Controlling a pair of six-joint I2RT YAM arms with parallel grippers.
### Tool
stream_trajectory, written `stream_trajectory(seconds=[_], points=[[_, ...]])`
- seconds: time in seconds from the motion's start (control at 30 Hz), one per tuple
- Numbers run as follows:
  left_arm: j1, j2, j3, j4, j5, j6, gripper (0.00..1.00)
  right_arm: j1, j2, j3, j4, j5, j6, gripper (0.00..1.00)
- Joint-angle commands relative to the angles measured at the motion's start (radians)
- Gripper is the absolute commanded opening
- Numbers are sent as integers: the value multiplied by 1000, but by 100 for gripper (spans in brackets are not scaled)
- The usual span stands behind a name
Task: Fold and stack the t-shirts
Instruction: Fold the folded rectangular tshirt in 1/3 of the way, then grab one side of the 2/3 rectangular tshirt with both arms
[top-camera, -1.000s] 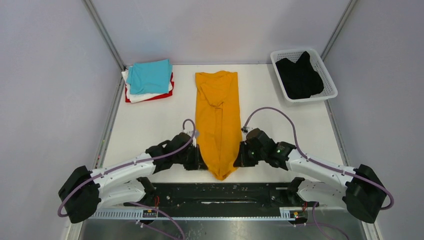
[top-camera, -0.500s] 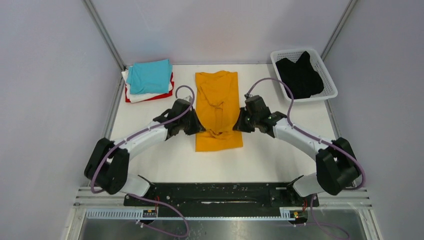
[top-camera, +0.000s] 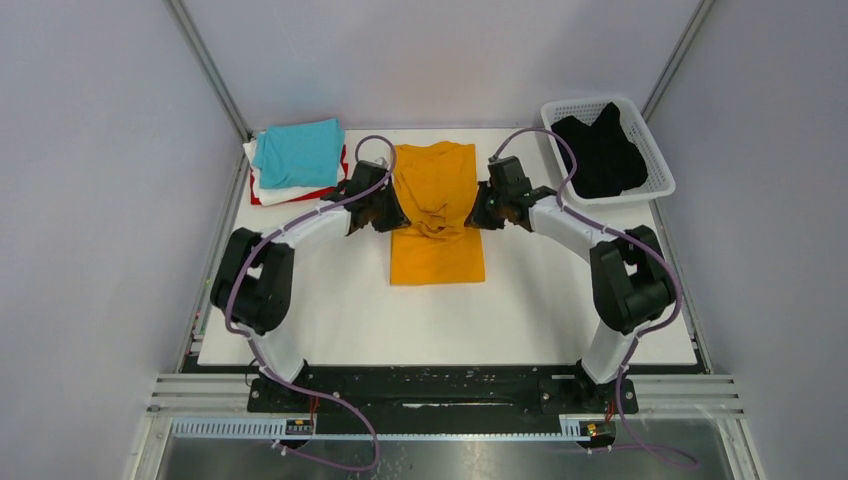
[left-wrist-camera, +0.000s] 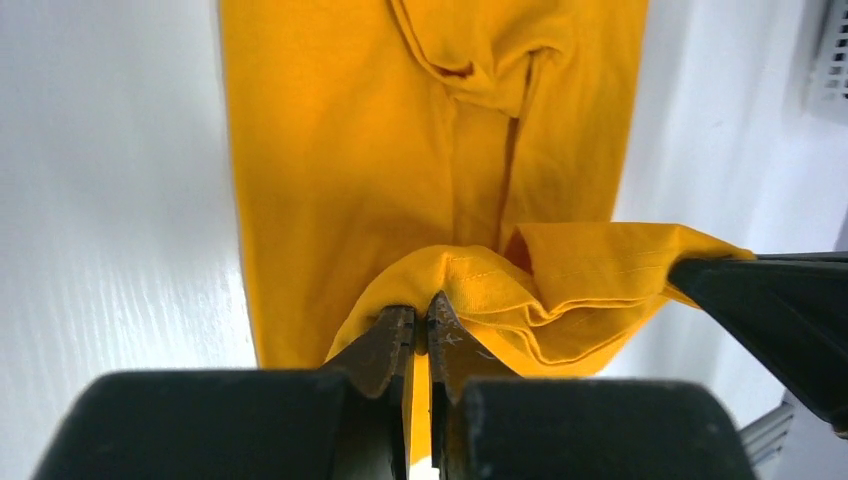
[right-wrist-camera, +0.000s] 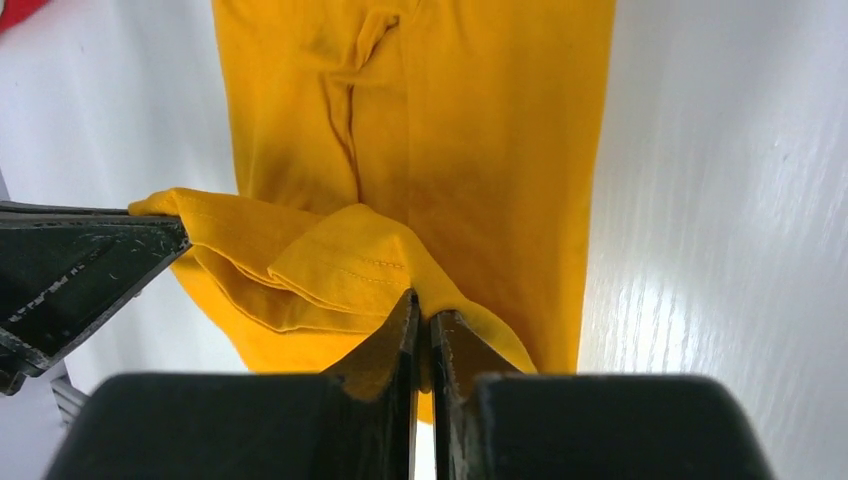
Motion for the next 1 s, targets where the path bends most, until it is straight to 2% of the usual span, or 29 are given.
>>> stream_trajectory(seconds=[0.0,0.13,0.17,0.27,0.33,0.37,0.4,0.6,0.73,0.8,0.83,0.97], points=[[18,68,95,-25,-40,37,1,-26,62,89,16,-23,-20,11],[38,114,132,-18,-26,42,11,-49,146,165,1,-42,-25,20],[46,113,138,-21,-26,43,17,-55,159,182,-4,-57,-32,31],[54,59,124,3,-27,53,45,-66,148,203,-14,-72,-76,95],[54,-5,86,24,-36,65,75,-67,99,163,9,-56,-97,99],[55,-37,60,28,-34,73,95,-66,65,122,27,-38,-97,99],[54,-68,36,21,-32,80,98,-66,29,74,50,-25,-90,99],[51,-245,-238,66,100,53,99,-65,-191,-288,176,-52,-33,99],[29,-322,-366,61,114,47,98,-48,-264,-431,188,-93,0,99],[17,-346,-415,69,117,43,89,-41,-277,-469,190,-96,9,97],[11,-351,-433,75,112,38,79,-37,-275,-479,190,-100,12,97],[-5,-320,-477,109,110,14,71,-24,-239,-472,221,-119,27,91]])
